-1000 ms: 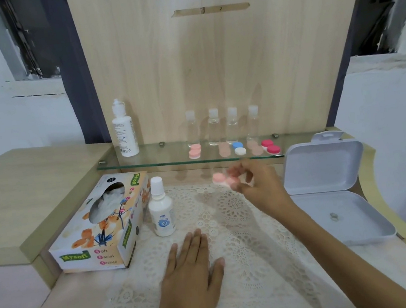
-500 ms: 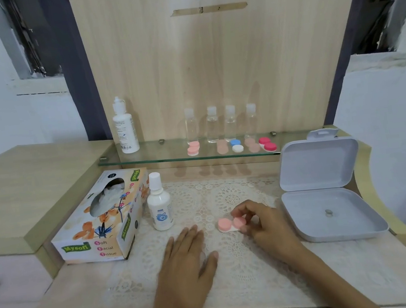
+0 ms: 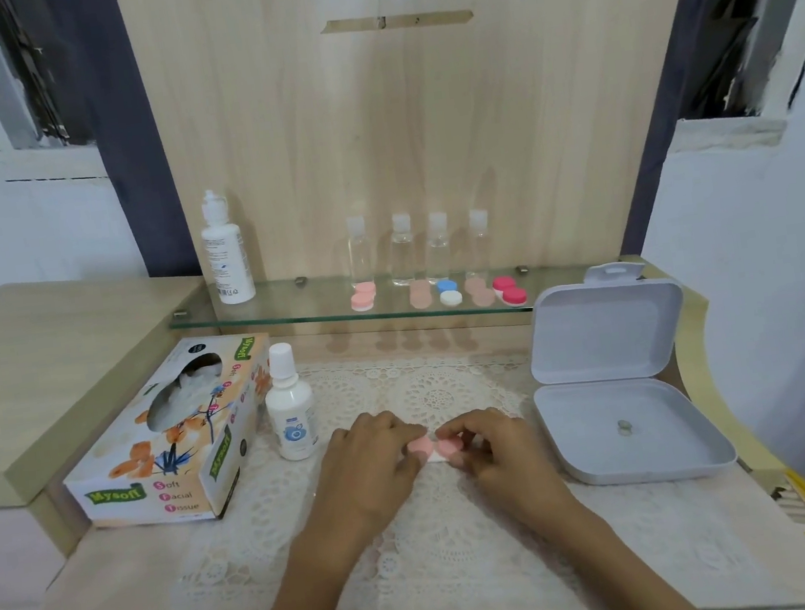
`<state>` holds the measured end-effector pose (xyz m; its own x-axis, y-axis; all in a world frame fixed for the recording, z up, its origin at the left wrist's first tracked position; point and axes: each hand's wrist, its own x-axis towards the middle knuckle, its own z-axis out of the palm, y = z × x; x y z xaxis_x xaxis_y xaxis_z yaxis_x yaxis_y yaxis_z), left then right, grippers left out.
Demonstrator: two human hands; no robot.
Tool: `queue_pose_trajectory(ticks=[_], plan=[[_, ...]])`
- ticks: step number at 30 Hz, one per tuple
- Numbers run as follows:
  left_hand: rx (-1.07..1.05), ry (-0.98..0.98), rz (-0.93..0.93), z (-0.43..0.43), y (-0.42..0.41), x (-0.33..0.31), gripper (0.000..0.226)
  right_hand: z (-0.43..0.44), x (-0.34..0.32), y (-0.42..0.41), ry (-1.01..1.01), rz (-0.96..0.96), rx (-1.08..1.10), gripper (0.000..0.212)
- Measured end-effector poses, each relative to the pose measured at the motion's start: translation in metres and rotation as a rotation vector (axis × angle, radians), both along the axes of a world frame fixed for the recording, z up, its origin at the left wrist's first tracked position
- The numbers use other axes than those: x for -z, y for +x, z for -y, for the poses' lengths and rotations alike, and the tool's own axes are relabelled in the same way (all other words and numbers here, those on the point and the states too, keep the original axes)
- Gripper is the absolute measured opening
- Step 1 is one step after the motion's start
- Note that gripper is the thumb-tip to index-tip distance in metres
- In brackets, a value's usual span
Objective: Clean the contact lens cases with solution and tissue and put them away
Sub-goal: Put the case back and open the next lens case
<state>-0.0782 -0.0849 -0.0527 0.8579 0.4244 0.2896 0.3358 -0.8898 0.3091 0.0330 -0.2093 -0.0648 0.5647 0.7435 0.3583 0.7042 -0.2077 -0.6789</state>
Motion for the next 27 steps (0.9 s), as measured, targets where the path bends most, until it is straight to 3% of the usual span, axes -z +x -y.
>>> queue_pose_trajectory(ticks=[13, 19, 23, 27], plan=[[-0.092, -0.103, 0.186, -0.003, 0.006, 0.013, 0.029, -0.001, 0.001, 0.001, 0.019, 0.046, -0.025, 0.026], [0.048, -0.195, 0.144, -0.011, 0.003, 0.017, 0.056, 0.0, 0.001, 0.001, 0.033, 0.042, -0.027, 0.023], [0.194, -0.162, 0.098, -0.02, 0.0, 0.019, 0.038, 0.0, 0.002, 0.001, 0.04, -0.006, -0.01, 0.027], [0.133, -0.169, 0.195, -0.02, 0.002, 0.021, 0.033, 0.0, 0.003, 0.001, 0.04, -0.014, -0.011, 0.026]])
